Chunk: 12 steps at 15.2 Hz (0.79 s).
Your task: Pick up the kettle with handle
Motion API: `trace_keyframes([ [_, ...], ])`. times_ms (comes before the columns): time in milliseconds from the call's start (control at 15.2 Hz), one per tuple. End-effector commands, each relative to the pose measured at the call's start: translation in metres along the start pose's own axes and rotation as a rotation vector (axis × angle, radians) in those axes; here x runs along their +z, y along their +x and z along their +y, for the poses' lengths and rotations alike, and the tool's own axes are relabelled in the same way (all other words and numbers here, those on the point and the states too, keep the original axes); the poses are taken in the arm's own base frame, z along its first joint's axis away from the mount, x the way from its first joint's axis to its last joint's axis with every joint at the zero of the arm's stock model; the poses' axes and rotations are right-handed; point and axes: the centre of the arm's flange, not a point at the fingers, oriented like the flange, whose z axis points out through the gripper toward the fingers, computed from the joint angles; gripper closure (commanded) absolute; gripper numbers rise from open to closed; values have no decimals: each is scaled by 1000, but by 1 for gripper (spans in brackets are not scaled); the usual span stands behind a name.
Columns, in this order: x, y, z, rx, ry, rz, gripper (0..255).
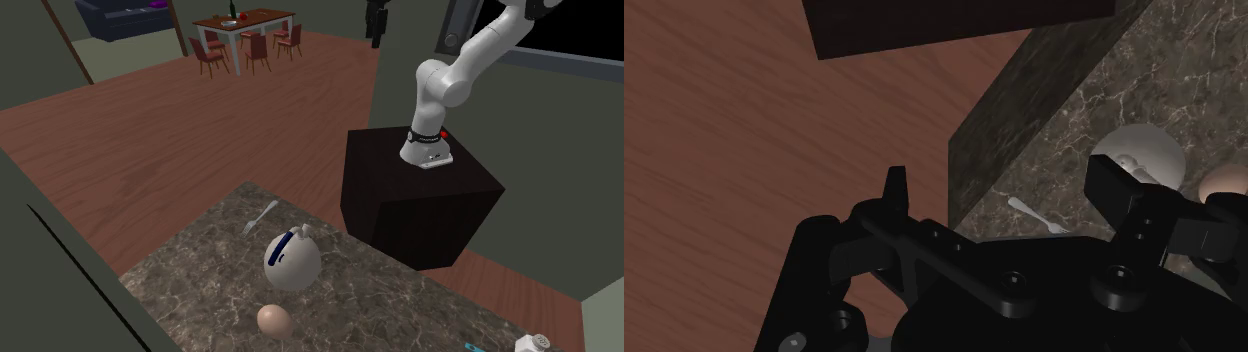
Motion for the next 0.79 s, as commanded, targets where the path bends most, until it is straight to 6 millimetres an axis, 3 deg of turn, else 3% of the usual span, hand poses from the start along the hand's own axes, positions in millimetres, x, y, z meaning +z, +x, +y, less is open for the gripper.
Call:
trace_keyframes([
  [0,0,0,0,0,0,0,0],
  [726,90,98,-69,-203,-10,-44,0],
])
